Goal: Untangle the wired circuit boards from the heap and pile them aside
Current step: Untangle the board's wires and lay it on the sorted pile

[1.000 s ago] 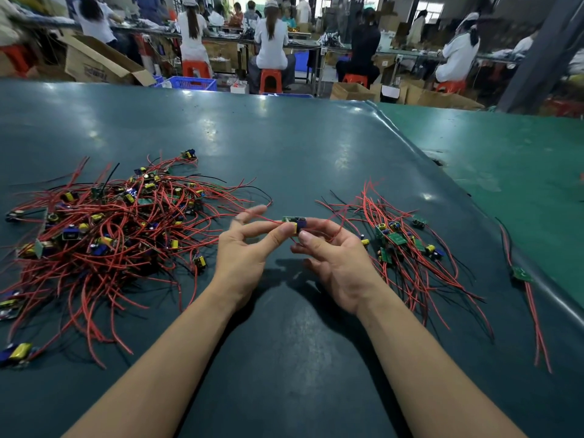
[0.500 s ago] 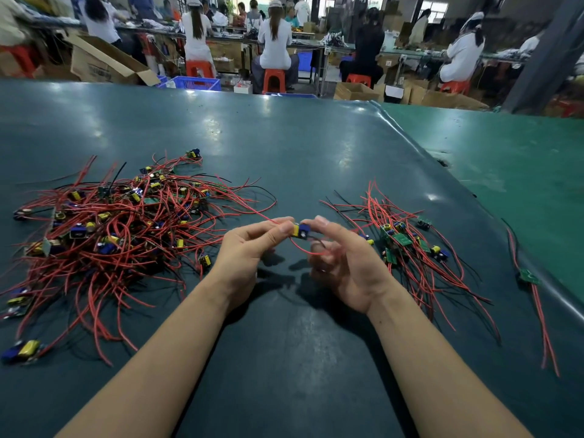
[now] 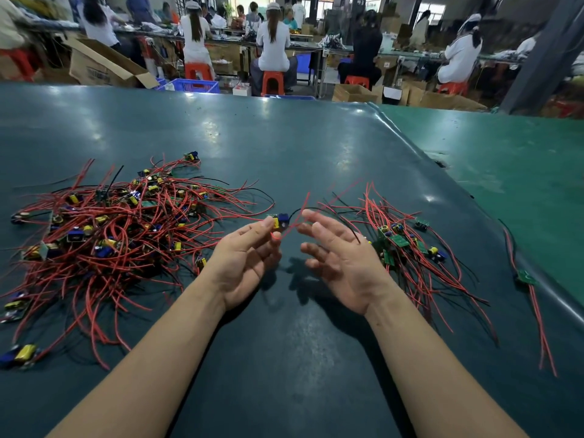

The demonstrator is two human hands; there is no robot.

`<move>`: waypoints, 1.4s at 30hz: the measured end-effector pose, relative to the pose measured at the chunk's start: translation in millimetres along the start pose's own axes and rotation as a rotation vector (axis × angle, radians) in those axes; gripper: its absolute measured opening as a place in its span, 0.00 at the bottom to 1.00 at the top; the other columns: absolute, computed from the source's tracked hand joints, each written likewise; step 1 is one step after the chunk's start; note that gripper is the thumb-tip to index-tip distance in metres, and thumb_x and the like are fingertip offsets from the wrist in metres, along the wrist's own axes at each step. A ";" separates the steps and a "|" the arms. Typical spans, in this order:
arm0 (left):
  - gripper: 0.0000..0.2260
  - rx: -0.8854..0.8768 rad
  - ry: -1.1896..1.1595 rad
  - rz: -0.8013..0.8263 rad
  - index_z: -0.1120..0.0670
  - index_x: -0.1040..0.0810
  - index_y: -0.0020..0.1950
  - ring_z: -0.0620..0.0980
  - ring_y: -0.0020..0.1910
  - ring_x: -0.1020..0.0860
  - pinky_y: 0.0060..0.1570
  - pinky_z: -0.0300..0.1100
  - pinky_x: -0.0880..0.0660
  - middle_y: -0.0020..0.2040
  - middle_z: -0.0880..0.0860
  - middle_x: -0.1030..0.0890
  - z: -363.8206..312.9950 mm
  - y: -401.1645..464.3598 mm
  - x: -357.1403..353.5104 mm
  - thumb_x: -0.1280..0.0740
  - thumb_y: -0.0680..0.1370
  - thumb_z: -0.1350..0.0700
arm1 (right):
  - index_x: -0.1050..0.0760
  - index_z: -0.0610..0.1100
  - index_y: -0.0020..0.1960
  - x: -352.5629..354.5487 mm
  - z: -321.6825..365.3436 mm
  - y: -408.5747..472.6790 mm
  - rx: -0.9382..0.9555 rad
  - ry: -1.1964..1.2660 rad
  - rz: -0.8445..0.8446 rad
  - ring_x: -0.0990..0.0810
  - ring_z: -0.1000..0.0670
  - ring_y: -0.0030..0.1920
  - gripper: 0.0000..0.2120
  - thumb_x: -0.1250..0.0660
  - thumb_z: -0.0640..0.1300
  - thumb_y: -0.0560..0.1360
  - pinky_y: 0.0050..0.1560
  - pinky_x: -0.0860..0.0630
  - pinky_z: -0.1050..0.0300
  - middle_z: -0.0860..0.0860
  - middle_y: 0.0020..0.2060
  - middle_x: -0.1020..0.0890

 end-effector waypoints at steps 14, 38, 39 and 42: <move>0.18 0.180 -0.087 0.062 0.65 0.22 0.58 0.46 0.31 0.21 0.36 0.37 0.20 0.39 0.58 0.18 8.5 -1.9 -4.4 0.39 0.69 0.68 | 0.23 0.42 0.45 7.2 8.9 1.0 0.153 -0.023 -0.170 0.17 0.51 0.34 0.03 0.30 0.36 0.74 0.31 0.23 0.62 0.47 0.40 0.14; 0.10 -0.227 0.228 -0.126 0.58 0.20 0.43 0.42 0.23 0.27 0.24 0.32 0.29 0.35 0.56 0.16 -2.3 -2.9 -0.7 0.26 0.67 0.54 | 0.21 0.41 0.51 12.6 -7.0 3.7 -0.063 0.200 -0.207 0.24 0.55 0.29 0.13 0.28 0.45 0.69 0.29 0.25 0.65 0.49 0.38 0.19; 0.09 -0.286 0.281 -0.148 0.58 0.20 0.42 0.43 0.24 0.25 0.26 0.32 0.29 0.34 0.55 0.16 -6.0 -4.1 0.3 0.26 0.67 0.54 | 0.20 0.41 0.51 9.3 -9.6 3.2 -0.094 0.138 -0.178 0.24 0.55 0.29 0.15 0.28 0.47 0.67 0.28 0.25 0.64 0.49 0.39 0.19; 0.06 -0.422 0.488 -0.116 0.57 0.18 0.42 0.45 0.28 0.22 0.29 0.34 0.27 0.35 0.54 0.15 -10.2 -9.1 -5.9 0.25 0.69 0.56 | 0.17 0.43 0.46 -2.5 -13.8 3.3 -0.063 -0.131 -0.093 0.26 0.53 0.28 0.10 0.29 0.48 0.70 0.25 0.28 0.62 0.49 0.39 0.17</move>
Point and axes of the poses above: each hand's wrist, its own y-axis towards the middle knuckle, its own x-axis out of the back of the hand, z = x × y, the point moved 7 cm from there along y, towards the middle knuckle
